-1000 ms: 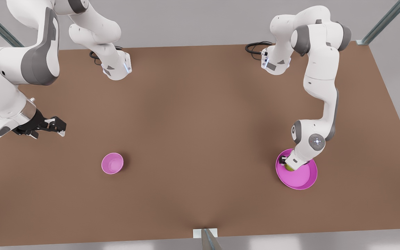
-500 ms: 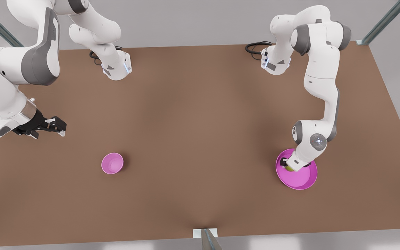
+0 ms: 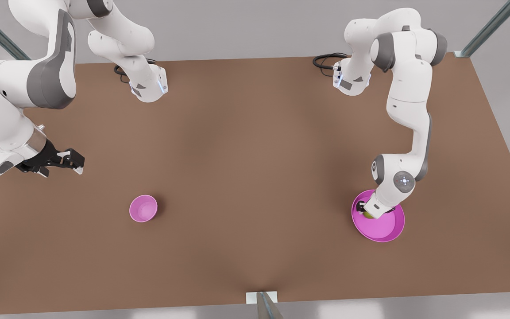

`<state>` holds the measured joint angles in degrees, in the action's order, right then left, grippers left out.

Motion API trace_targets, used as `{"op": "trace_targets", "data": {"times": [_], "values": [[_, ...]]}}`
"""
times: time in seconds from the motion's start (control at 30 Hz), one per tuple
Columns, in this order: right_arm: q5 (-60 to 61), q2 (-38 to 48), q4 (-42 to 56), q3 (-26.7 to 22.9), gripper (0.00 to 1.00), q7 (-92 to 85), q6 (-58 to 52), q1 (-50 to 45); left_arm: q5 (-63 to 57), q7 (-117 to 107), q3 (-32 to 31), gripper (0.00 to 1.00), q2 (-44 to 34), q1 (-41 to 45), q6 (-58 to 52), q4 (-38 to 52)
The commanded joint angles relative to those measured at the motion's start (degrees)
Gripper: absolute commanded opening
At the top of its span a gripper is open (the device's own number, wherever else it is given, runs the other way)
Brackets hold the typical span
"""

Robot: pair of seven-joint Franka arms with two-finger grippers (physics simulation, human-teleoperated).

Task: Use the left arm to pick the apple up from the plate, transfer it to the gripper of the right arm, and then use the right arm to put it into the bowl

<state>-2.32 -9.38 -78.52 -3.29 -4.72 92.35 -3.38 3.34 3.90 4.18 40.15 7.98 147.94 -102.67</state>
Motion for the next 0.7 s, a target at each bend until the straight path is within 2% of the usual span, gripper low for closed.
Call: {"op": "trace_targets", "data": {"times": [0.0, 0.2, 0.3, 0.4, 0.47, 0.5, 0.53, 0.63, 0.67], "values": [[0.04, 0.06, 0.03, -0.05, 1.0, -0.03, 0.02, 0.04, 0.18, 0.41, -0.05, 0.74, 0.1, 0.01, 0.07, 0.01], [0.04, 0.06, 0.03, 0.04, 1.0, -0.03, 0.02, -0.05, 0.18, 0.32, -0.05, 0.73, -0.6, 0.19, -0.11, 0.27], [0.04, 0.06, 0.03, -0.05, 1.0, -0.03, 0.02, -0.05, 0.09, 0.93, -0.66, 0.73, -5.08, 0.37, -0.46, 0.27], [0.04, 0.06, 0.03, 0.04, 1.0, -0.03, 0.02, -0.05, 3.07, 3.21, -8.48, 0.73, -9.82, -0.43, -0.46, 0.54], [0.04, 0.06, 0.03, -0.05, 1.0, -0.03, 0.02, 0.04, 13.35, 12.52, -13.13, 0.73, -12.11, -0.42, -0.64, -0.69], [0.04, 0.06, 0.03, -0.05, 1.0, -0.03, 0.02, -0.05, 14.67, 14.55, -15.42, 0.74, -12.11, -0.51, -0.72, -0.69], [0.04, 0.06, 0.03, -0.05, 1.0, -0.03, 0.02, 0.04, 21.35, 26.05, -19.29, 0.75, -12.11, -1.3, -0.99, -0.69], [0.13, 0.06, 0.03, 0.04, 1.0, -0.03, 0.02, -0.05, 29.87, 40.72, -24.03, 0.7, -11.94, -2.18, -2.22, -0.43], [0.13, 0.06, -0.06, 0.04, 1.0, -0.21, -0.06, -0.22, 37.94, 48.98, -27.11, 0.7, -11.59, -4.2, -5.11, -0.43]]}}
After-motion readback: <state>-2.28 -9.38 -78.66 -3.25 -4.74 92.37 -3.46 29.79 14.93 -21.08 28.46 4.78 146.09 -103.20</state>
